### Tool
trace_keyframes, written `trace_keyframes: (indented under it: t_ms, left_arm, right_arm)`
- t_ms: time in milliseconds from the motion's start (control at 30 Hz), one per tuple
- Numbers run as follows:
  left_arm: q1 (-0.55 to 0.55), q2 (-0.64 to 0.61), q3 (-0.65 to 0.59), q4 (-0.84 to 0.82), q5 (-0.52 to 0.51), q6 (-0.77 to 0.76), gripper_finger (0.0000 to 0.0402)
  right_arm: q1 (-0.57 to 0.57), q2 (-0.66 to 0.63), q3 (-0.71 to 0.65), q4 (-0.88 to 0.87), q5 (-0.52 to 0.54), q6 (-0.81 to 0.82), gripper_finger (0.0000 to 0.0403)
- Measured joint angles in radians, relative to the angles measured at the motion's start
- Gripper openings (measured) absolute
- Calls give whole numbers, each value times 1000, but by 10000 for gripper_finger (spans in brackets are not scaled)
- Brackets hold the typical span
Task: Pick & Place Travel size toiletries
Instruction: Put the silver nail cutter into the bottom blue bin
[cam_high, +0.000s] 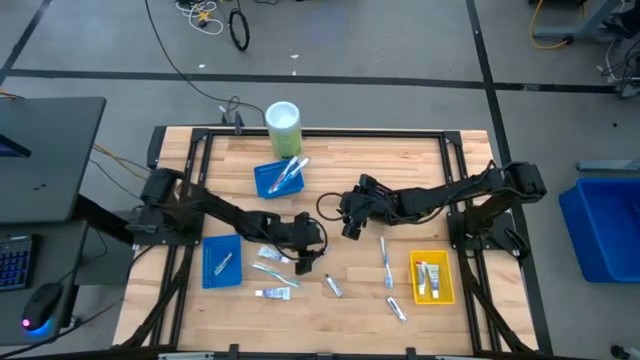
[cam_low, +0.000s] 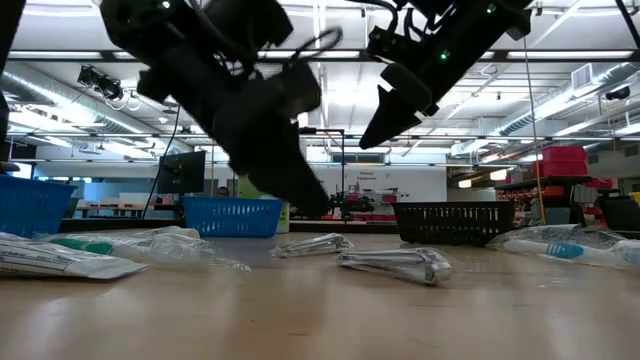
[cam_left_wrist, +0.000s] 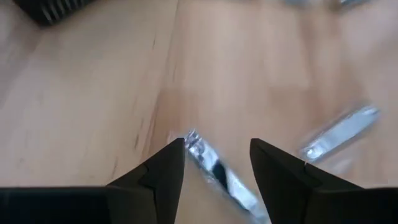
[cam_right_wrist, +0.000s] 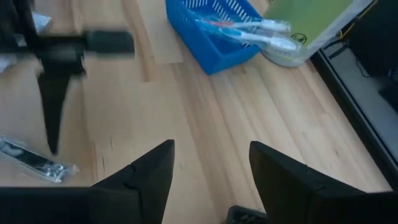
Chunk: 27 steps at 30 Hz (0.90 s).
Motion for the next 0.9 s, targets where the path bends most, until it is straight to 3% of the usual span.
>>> trace_keyframes:
  t_ms: [233,400,500,733,900]
  left_arm:
    - [-22,76,1,19,-40,-129,190]
    - [-28,76,1,4,-70,-97,185]
    - [-23,76,2,-16,-63,-62,158]
    - [7,71,5,-70,-44,-100,52]
    - [28,44,0,-97,11,-164,49]
  right_arm:
    - [-4,0,0,10,-1,-6,220]
    - [-4,0,0,20,0,-6,214]
    - [-4,0,0,20,0,-6,211]
    - [-5,0,0,20,0,-6,208]
    - [-5,0,0,19,0,-6,211]
